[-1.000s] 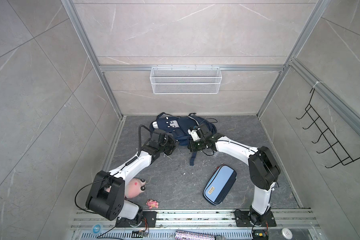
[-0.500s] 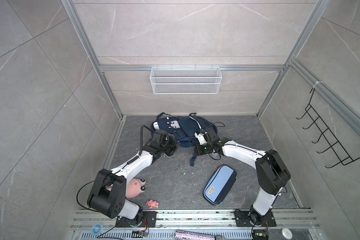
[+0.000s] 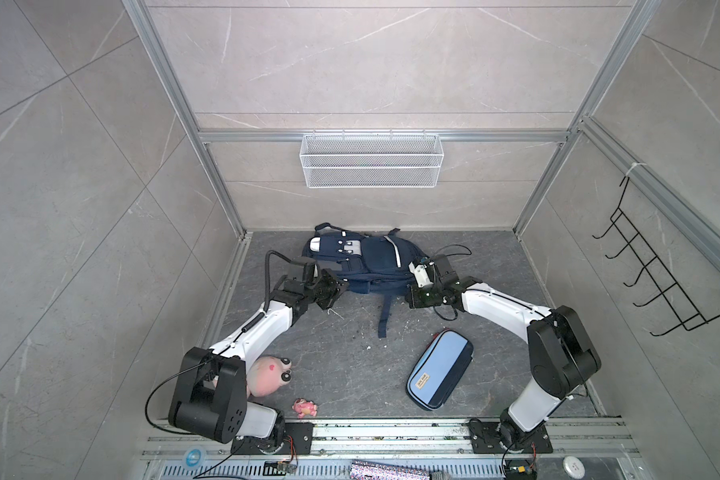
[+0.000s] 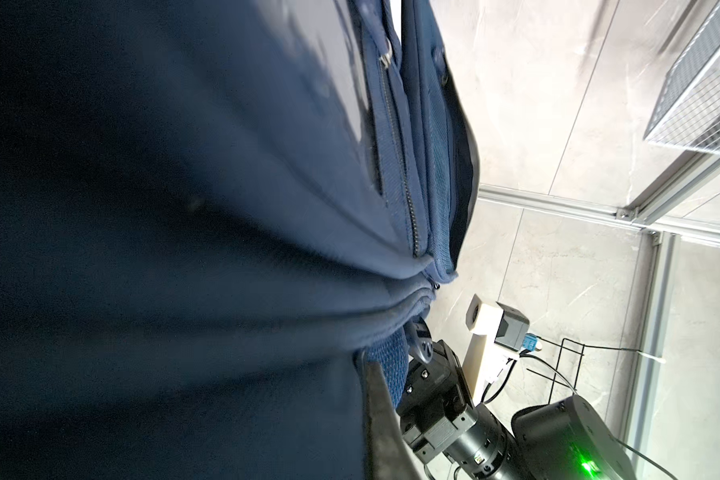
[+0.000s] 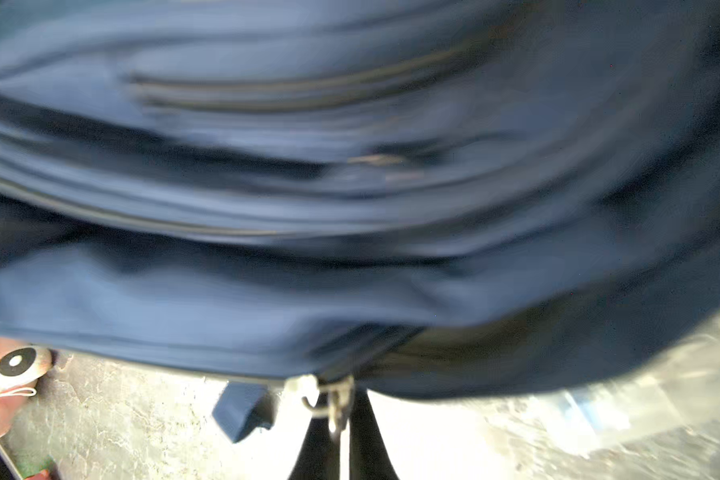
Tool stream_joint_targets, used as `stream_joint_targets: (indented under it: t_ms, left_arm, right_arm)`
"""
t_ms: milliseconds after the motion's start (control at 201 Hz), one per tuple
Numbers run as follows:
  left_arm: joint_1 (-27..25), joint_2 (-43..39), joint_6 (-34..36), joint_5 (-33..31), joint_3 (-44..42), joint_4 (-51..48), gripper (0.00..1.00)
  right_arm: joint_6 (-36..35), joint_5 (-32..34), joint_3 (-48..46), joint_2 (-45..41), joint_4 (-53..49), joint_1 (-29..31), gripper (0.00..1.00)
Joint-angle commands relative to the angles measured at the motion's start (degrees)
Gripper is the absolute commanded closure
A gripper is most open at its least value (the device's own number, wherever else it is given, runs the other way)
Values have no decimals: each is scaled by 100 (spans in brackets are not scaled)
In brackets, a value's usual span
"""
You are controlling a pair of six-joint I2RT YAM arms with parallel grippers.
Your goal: Pack the student bag
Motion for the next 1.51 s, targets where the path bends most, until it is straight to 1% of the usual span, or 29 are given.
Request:
stream_joint_targets:
  t_ms: [0, 194, 329, 438, 543, 578, 617, 642, 742, 787, 856, 971, 1105, 1235, 1359, 1509]
  left_arm:
    - [489, -391, 473, 106, -10, 39, 100]
    - [1093, -276, 803, 236, -31, -33, 100]
    - [1504, -145, 1159, 267, 76, -253, 100]
    - [1638, 112, 1269, 205, 174, -123, 100]
    - [1641, 412, 1257, 336, 330, 104, 100]
    - [1639, 463, 1243, 375, 349, 148, 100]
    - [1639, 502, 1242, 432, 354, 178, 100]
    - [1639, 518, 1248, 476, 354, 188, 100]
    - [1638, 605, 1343, 708, 351, 183, 100]
    - [1640, 656, 1347, 850, 320, 241, 100]
    - [1639, 720, 1347, 977, 246, 293, 100]
    - [1639, 734, 1376, 1025, 124, 333, 100]
    - [1639, 789, 1335, 1022, -12, 433, 100]
    - [1639, 786, 1369, 1046, -20, 435, 100]
    - [1637, 795, 1375, 1053, -88, 449, 100]
    - [1639, 810, 1248, 1091, -222, 608, 100]
  right_arm:
    - [116, 273, -138, -232, -225, -236, 100]
    - [31, 169, -202, -276, -276, -436, 100]
    - [-260, 111, -175, -302, -406, -446, 100]
    - [-533, -55, -217, -328, -427, -449, 100]
    - [-742, -467, -162, -298, -437, -408, 100]
    - [-859, -559, -135, -301, -459, -355, 93]
    - [-1044, -617, -87, -333, -497, -252, 81]
    - [-1212, -635, -46, -347, -540, -179, 74]
    - [-1924, -558, 329, -299, -956, 87, 51]
    - [-2109, -562, 521, -219, -1118, 125, 45]
    - [-2315, -603, 827, -57, -1282, 122, 38]
    - [-2250, -462, 1197, 286, -1326, 123, 36]
    - [-1693, -89, 1721, 911, -1534, 113, 36]
    - [-1334, -169, 1923, 1196, -1555, 116, 34]
    - [-1324, -258, 1951, 1302, -1589, 114, 33]
    - [-1412, -300, 1976, 1409, -1669, 114, 38]
